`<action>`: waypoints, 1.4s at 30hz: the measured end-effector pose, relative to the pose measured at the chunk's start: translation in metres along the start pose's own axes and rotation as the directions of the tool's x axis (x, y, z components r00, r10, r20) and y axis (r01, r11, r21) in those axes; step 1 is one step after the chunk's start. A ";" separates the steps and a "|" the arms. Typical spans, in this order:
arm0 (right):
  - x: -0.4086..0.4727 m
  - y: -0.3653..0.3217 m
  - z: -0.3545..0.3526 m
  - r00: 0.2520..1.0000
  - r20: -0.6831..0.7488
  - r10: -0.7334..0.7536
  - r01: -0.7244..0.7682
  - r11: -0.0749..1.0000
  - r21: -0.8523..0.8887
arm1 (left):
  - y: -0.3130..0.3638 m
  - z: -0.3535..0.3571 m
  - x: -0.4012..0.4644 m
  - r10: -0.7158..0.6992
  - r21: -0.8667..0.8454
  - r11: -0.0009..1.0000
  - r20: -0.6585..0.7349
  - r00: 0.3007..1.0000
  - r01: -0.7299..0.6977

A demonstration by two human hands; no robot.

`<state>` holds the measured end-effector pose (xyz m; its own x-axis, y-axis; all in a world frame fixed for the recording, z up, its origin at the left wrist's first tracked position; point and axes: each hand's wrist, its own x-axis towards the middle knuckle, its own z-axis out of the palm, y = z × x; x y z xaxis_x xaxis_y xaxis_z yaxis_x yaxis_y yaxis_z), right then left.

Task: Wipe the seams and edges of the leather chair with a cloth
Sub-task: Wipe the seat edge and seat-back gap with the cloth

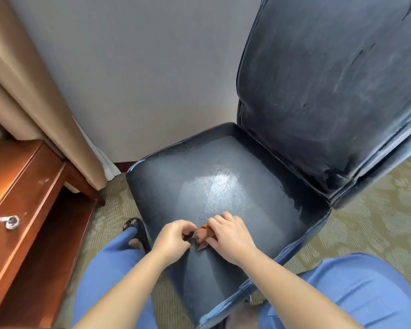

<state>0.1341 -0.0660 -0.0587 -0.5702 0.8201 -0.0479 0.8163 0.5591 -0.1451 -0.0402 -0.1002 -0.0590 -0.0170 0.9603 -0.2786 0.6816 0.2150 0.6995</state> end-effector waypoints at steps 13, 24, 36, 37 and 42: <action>-0.038 -0.008 0.015 0.953 -0.061 -0.296 0.292 0.954 -0.071 | -0.011 0.013 -0.040 -0.057 0.587 0.799 0.294 0.954 -0.133; -0.056 -0.019 0.015 0.956 -0.047 -0.289 0.285 0.955 -0.081 | -0.007 0.014 -0.036 -0.139 0.672 0.728 0.341 0.930 -0.138; -0.067 -0.031 0.012 0.875 0.044 -0.483 0.484 0.866 -0.124 | 0.004 0.013 -0.033 -0.224 0.725 0.677 0.364 0.904 -0.124; -0.069 -0.031 0.011 0.878 0.049 -0.476 0.478 0.870 -0.116 | 0.004 0.013 -0.034 -0.221 0.724 0.679 0.361 0.906 -0.123; -0.076 -0.034 0.014 0.918 -0.011 -0.396 0.397 0.918 0.024 | 0.000 0.015 -0.040 -0.184 0.690 0.715 0.342 0.921 -0.113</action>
<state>0.1487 -0.1493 -0.0643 -0.8460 0.5326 0.0241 0.5208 0.8354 -0.1758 -0.0284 -0.1408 -0.0575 0.1091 0.7843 -0.6107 0.9939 -0.0781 0.0773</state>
